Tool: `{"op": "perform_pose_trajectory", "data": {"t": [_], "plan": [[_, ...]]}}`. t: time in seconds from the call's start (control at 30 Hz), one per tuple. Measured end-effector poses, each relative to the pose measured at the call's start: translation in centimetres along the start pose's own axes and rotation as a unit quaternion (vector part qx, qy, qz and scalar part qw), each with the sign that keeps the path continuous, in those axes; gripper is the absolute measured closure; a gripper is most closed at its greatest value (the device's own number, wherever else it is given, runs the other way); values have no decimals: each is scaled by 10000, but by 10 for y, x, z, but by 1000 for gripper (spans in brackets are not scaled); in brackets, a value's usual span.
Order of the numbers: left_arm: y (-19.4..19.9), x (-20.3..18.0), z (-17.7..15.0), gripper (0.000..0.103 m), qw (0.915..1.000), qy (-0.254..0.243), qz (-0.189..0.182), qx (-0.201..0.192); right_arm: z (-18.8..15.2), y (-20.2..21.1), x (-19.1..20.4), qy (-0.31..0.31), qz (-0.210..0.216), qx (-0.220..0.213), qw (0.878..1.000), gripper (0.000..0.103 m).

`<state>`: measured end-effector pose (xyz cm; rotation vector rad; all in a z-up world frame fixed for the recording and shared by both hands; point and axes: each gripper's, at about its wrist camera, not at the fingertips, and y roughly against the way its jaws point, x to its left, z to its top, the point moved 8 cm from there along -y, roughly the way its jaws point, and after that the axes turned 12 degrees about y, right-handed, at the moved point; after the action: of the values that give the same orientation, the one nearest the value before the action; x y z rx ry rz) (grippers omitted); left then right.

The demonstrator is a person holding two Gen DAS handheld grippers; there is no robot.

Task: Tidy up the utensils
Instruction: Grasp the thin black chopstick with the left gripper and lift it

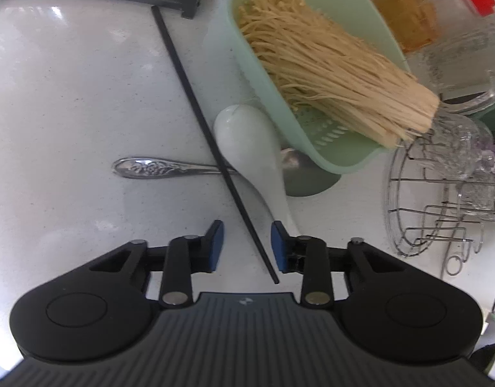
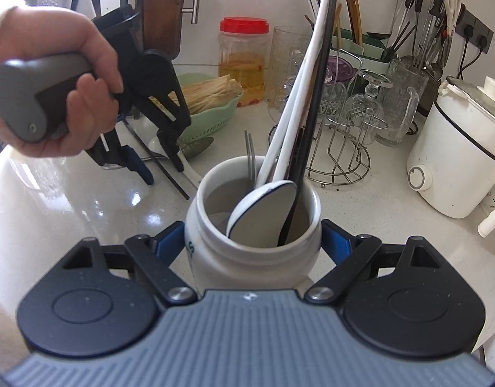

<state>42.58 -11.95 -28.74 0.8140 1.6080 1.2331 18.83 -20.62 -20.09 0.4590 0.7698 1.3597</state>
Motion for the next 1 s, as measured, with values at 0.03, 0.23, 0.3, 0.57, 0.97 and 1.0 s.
{"op": "perform_pose_trajectory", "data": {"t": [0.03,0.23,0.3,0.57,0.97,1.0], "plan": [[0,1,1,74,10000,15,55,12,0,0,0,-7,-4,-10,10000,12],[0,3,4,83,9989,266,375,111,0,0,0,-30,-29,-52,10000,12],[1,2,7,84,9987,274,421,86,0,0,0,-44,-40,-70,10000,12],[4,-2,8,94,9985,30,526,-128,-1,0,0,-42,-43,-145,9999,12],[37,40,-25,98,9975,-654,188,-198,-1,-1,-1,74,33,-193,9998,12],[41,44,-29,98,9967,-763,171,-240,-1,-1,-1,88,44,-201,9997,12]]}}
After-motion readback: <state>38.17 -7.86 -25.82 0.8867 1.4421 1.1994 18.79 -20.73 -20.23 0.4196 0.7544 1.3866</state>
